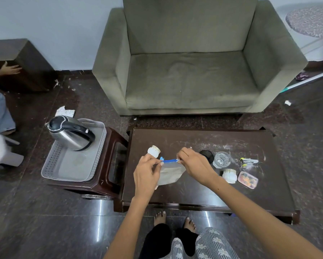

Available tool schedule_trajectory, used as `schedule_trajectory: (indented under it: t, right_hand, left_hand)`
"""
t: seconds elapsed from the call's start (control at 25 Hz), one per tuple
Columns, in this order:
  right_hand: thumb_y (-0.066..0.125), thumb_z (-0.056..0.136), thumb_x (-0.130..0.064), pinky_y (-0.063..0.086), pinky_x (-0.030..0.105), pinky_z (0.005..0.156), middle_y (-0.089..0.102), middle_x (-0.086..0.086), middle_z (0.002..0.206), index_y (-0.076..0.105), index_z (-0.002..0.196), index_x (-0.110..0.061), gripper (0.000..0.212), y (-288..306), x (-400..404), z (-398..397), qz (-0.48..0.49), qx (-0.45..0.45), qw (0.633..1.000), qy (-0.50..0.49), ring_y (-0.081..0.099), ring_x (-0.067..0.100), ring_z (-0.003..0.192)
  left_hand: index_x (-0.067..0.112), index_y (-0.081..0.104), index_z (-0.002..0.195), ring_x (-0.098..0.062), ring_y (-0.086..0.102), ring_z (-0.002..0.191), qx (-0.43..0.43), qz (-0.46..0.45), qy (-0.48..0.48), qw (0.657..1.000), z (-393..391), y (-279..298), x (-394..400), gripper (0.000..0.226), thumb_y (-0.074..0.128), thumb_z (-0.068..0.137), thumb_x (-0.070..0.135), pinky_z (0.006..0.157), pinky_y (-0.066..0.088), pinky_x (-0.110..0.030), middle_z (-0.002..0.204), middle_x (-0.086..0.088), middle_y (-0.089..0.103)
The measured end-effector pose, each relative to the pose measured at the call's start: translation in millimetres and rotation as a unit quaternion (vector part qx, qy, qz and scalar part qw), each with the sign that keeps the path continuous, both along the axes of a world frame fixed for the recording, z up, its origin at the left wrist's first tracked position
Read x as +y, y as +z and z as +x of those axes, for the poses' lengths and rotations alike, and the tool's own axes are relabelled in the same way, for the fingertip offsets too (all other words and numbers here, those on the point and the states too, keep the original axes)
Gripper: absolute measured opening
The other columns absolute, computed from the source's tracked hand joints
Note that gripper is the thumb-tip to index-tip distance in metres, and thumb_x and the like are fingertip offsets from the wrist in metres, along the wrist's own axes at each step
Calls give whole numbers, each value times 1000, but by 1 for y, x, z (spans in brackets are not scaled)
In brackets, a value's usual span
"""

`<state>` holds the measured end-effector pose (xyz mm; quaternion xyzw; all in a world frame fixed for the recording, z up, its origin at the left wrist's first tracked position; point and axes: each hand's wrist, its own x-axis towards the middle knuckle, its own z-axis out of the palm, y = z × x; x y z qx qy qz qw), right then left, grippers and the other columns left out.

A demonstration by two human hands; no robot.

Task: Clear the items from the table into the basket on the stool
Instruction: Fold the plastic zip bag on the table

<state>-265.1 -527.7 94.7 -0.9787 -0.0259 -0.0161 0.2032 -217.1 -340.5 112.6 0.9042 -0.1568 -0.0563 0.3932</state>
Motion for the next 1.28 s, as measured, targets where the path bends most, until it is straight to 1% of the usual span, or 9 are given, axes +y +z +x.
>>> schedule_trajectory:
  t: [0.36, 0.48, 0.6, 0.72, 0.76, 0.84, 0.96, 1.08, 1.28]
  right_hand:
    - [55, 91, -15, 38, 28, 52, 59, 1, 94, 60, 92, -14, 5, -32, -37, -8, -41, 43, 994, -93, 59, 24, 82]
    - [63, 87, -18, 48, 33, 61, 61, 2, 93, 61, 90, -11, 9, -33, -23, -8, 108, 34, 963, -244, 61, 21, 76]
    - [68, 85, -27, 50, 22, 59, 65, 6, 80, 64, 87, -2, 25, -25, 2, -5, 322, 38, 851, -413, 62, 18, 67]
    - [69, 84, -33, 58, 26, 57, 69, 14, 78, 66, 89, 5, 38, -15, 26, 9, 568, 152, 663, -463, 68, 21, 67]
    - [70, 84, -27, 59, 28, 57, 69, 15, 79, 65, 91, 6, 34, -14, 30, 13, 605, 173, 622, -467, 68, 22, 66]
    - [70, 83, -9, 57, 24, 49, 66, 16, 76, 61, 93, 5, 19, -13, 33, 21, 623, 180, 588, -483, 66, 18, 55]
    - [71, 79, 1, 55, 20, 44, 66, 11, 65, 59, 76, 0, 13, -11, 28, 20, 616, 175, 590, -492, 63, 12, 42]
    - [77, 73, -2, 54, 19, 44, 67, 4, 51, 62, 68, -2, 16, -7, 27, 16, 616, 168, 611, -467, 65, 12, 42]
    - [85, 64, -9, 53, 19, 47, 70, 12, 64, 67, 69, -2, 20, -7, 37, 11, 609, 153, 625, -464, 66, 17, 50]
  left_hand:
    - [17, 72, 78, -14, 55, 71, 40, -76, 76, 993, 12, -8, 26, 5, 70, 80, 14, 64, 44, -24, 75, 4, 56]
    - [17, 72, 78, -16, 56, 73, 42, -92, 88, 991, 11, -9, 23, 9, 69, 80, 9, 64, 44, -21, 74, 3, 57]
    - [17, 73, 80, -15, 55, 78, 23, -77, 80, 993, 6, -9, 16, 10, 69, 79, 8, 65, 46, -24, 75, 7, 58]
    - [20, 74, 83, -12, 51, 80, 10, -49, 33, 998, -4, -8, 8, 10, 70, 79, 12, 64, 45, -24, 76, 11, 58]
    - [21, 75, 84, -11, 50, 80, 10, -37, 9, 999, -7, -10, 5, 11, 70, 80, 13, 64, 45, -23, 76, 13, 58]
    - [26, 75, 88, -8, 49, 81, 12, -13, -36, 999, -9, -13, 5, 16, 69, 80, 13, 63, 46, -24, 77, 15, 58]
    - [30, 74, 92, -6, 52, 87, 58, 2, -79, 995, -8, -17, 8, 23, 62, 77, 17, 71, 51, -30, 85, 17, 65]
    - [32, 74, 96, -6, 57, 91, 119, -7, -62, 991, -8, -16, 4, 33, 56, 73, 49, 79, 51, -31, 91, 16, 70]
    - [30, 74, 93, -2, 63, 68, 152, 26, -32, 988, -4, -14, -13, 31, 77, 68, 47, 59, 49, -25, 74, 9, 71]
